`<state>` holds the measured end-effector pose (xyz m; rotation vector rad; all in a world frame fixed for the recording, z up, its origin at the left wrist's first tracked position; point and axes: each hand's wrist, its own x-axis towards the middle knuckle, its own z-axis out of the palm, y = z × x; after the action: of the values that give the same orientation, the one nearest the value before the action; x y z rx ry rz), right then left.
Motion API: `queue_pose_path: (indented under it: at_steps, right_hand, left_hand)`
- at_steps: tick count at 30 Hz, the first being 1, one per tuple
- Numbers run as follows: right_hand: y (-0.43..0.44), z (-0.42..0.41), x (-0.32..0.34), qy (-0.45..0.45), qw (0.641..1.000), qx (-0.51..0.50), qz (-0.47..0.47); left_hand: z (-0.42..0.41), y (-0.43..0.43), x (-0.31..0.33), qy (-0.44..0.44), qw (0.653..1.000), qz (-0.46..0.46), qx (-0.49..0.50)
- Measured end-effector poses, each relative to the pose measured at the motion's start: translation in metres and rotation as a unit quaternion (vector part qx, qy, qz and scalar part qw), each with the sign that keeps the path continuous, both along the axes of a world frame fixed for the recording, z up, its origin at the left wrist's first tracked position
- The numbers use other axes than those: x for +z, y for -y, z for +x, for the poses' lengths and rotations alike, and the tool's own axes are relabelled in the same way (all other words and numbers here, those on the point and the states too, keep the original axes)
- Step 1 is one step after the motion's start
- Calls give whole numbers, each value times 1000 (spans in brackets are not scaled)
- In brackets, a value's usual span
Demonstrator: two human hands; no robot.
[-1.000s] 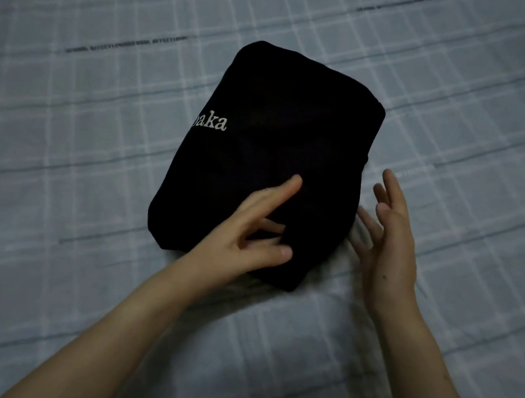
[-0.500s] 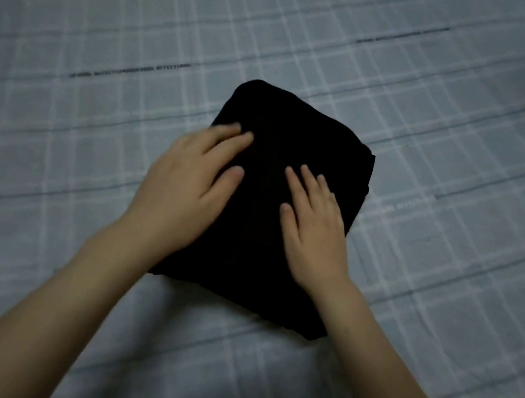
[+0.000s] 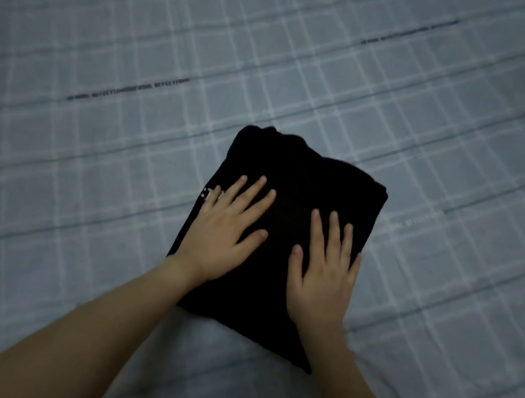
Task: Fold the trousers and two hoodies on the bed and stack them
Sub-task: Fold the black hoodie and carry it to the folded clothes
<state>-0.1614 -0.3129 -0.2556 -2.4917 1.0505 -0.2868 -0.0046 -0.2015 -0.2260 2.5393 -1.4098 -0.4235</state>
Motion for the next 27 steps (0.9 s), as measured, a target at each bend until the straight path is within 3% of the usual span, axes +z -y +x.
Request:
queue_pose_path:
  at_steps: [16,27]
  right_hand:
    - [11,11,-20,-26,999,15,11]
    - [8,10,-16,5,1000,11,-2]
  left_hand:
    - [-8,8,-21,107,994,21,17]
    - [-13,8,-16,112,993,-1,36]
